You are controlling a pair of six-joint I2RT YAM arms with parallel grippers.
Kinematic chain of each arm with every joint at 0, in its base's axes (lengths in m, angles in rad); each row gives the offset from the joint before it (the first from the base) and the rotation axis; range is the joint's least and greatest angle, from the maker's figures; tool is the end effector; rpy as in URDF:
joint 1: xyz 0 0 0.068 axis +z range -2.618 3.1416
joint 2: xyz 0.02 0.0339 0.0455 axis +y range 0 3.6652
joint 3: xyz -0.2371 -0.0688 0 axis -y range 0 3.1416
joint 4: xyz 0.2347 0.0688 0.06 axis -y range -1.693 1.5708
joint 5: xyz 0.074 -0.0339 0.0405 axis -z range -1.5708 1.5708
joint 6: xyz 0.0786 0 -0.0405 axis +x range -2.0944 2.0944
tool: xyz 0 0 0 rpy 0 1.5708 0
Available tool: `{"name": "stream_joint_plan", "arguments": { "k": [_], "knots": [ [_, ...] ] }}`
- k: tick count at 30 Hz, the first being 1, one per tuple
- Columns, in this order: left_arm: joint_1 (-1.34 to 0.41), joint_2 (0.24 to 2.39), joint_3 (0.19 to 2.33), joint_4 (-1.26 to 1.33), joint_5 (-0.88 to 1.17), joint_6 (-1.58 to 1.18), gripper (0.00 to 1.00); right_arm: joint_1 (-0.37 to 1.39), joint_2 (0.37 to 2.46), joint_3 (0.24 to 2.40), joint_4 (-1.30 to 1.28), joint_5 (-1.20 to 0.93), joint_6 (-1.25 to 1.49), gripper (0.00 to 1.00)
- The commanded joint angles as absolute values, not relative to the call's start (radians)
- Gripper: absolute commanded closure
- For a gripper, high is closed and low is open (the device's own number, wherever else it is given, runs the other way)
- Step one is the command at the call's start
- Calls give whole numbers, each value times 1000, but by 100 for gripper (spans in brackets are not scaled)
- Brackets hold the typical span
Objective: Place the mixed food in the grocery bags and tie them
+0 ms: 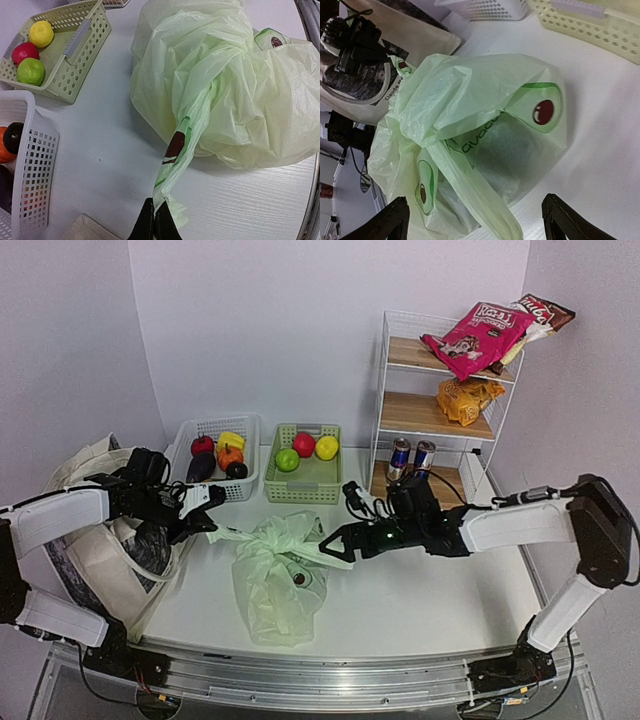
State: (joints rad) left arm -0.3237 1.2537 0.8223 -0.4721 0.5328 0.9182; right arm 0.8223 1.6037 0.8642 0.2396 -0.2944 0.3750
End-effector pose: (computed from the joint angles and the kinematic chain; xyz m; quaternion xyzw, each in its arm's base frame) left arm 0.2452 -0.1244 0.1838 0.6005 0.6912 -0.1453 0.3749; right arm 0.2369 0.2885 0.1651 -0.2617 0.8130 0.3886 0.3459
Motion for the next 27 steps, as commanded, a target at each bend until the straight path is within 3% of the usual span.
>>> {"name": "stream_joint_plan", "arguments": {
  "k": [1,3,6,17,21,27],
  "knots": [
    [-319,1222,849,-488,567,903,100,825,1744,998,284,-493,434,14],
    [-320,1219,847,-491,564,902,100,825,1791,1042,294,-543,457,21],
    [-320,1211,841,-491,555,903,100,824,1830,1080,299,-603,479,41],
    [-319,1209,811,-466,515,903,100,825,1877,1015,291,-746,569,99],
    [-320,1219,814,-460,501,903,100,825,1834,971,236,-614,536,100],
    [-318,1247,801,-416,384,918,100,825,1764,990,-135,-363,407,100]
  ]
}}
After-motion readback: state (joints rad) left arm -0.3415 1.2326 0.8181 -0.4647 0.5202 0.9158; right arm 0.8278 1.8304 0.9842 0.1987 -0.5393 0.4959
